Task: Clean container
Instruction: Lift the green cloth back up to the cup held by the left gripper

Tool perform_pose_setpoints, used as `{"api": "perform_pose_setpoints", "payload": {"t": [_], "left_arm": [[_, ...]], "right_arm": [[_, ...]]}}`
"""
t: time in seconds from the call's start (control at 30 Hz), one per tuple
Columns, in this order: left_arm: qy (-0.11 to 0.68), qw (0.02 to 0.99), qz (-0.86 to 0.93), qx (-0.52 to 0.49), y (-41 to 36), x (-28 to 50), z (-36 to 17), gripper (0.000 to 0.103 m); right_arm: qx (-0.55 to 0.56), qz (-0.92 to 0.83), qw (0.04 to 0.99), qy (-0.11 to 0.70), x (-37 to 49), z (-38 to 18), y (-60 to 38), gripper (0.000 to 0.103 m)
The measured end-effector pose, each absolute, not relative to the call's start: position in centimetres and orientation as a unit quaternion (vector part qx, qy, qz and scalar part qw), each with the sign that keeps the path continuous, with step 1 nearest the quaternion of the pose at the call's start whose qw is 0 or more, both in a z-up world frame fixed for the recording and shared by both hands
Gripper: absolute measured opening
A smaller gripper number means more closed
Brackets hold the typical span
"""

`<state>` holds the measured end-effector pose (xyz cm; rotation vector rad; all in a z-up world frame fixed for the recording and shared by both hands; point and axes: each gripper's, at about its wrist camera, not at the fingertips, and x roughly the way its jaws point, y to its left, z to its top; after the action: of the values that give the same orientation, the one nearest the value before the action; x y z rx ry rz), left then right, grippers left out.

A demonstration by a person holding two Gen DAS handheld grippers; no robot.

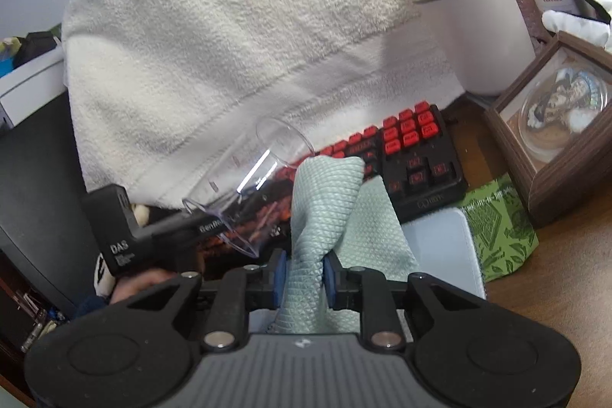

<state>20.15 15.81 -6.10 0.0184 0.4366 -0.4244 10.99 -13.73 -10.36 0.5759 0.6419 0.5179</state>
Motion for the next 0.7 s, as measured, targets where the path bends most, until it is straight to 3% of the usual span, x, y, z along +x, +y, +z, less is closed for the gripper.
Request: {"api": "perform_pose_setpoints", "payload": {"t": [0.33,0.53,0.57,0.67,0.7], "left_arm": [[0.216,0.953,-0.212,0.001,15.9,20.2,-6.1,0.038],[0.216,0.953,-0.213,0.001,15.9,20.2,-6.0,0.038],[0.216,0.953,-0.213,0.001,15.9,20.2,-6.0,0.038],[0.216,0.953,-0.213,0.001,15.9,20.2,-6.0,0.038],[0.216,0.953,-0.213,0.001,15.9,20.3,-6.0,0.038]], "right_arm": [[0.285,0.289,0.878,0.254,13.3,-6.6,-14.4,0.006],[0.278,0.288,0.871,0.286,13.0,-8.0,-14.5,0.011],[0.274,0.284,0.871,0.292,12.8,-8.3,-14.4,0.015],[0.245,0.265,0.881,0.305,11.7,-9.2,-13.5,0.054],[0.238,0.267,0.882,0.307,11.4,-9.4,-13.2,0.057]]}}
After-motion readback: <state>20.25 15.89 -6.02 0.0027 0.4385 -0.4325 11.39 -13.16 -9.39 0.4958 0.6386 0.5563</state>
